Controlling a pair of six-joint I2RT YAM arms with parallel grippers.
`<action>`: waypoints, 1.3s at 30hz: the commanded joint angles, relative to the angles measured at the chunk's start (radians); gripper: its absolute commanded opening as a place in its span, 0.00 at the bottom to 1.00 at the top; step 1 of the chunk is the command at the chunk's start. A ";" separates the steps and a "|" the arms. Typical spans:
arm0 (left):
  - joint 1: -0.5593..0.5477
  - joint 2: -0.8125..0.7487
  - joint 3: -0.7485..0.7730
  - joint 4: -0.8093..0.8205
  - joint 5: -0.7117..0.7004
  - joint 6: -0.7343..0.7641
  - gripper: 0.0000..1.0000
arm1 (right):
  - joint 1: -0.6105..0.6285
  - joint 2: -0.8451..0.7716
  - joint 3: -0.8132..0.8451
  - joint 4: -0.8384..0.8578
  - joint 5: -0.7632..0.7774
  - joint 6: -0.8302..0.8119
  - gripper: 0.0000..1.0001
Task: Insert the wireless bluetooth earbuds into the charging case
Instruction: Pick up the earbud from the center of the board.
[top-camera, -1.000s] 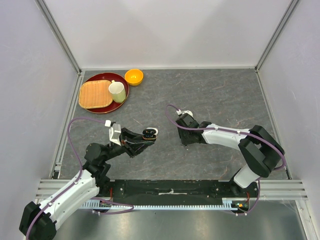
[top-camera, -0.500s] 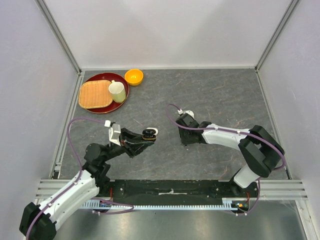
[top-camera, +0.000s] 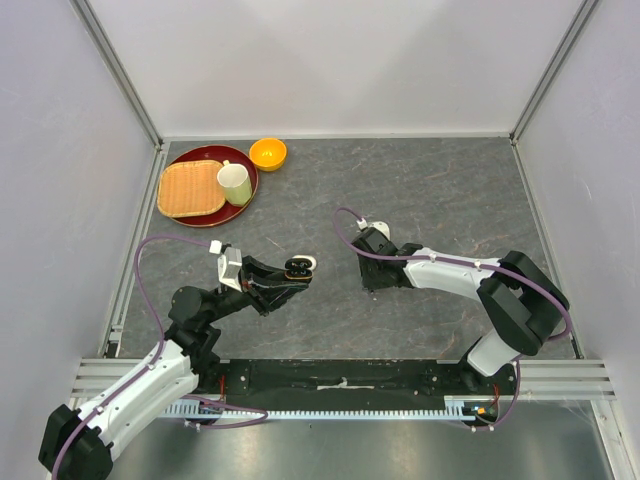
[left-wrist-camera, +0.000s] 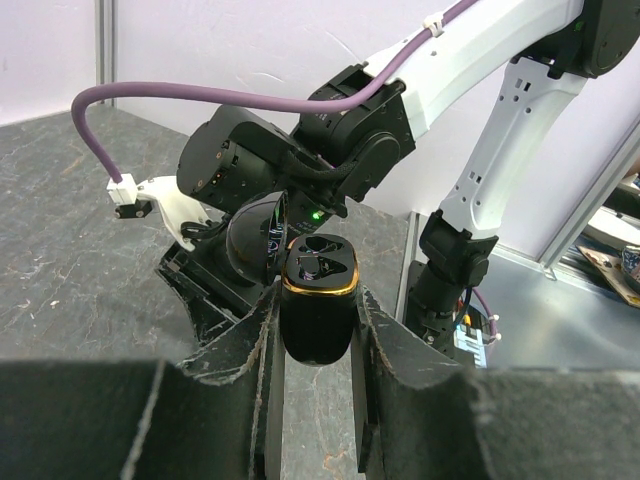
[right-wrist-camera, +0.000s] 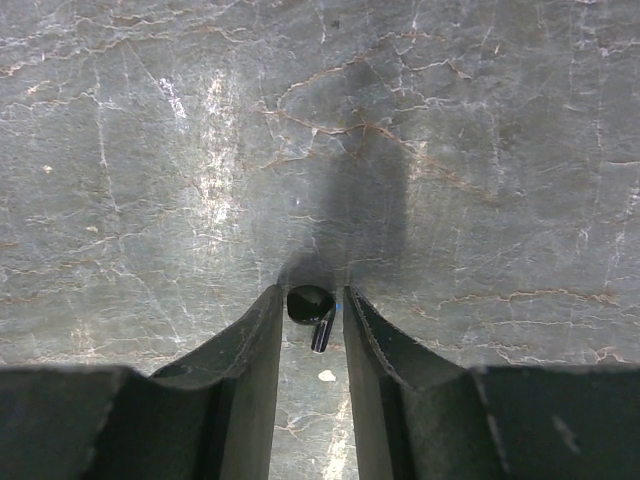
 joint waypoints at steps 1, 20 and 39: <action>-0.004 -0.006 0.004 0.021 -0.013 0.014 0.02 | 0.009 -0.004 0.001 -0.065 0.014 0.016 0.38; -0.004 0.002 0.004 0.019 -0.021 0.010 0.02 | 0.010 -0.025 0.002 -0.046 0.013 0.008 0.21; -0.004 0.013 -0.001 0.027 -0.112 -0.009 0.02 | 0.150 -0.589 -0.079 0.144 0.226 0.021 0.07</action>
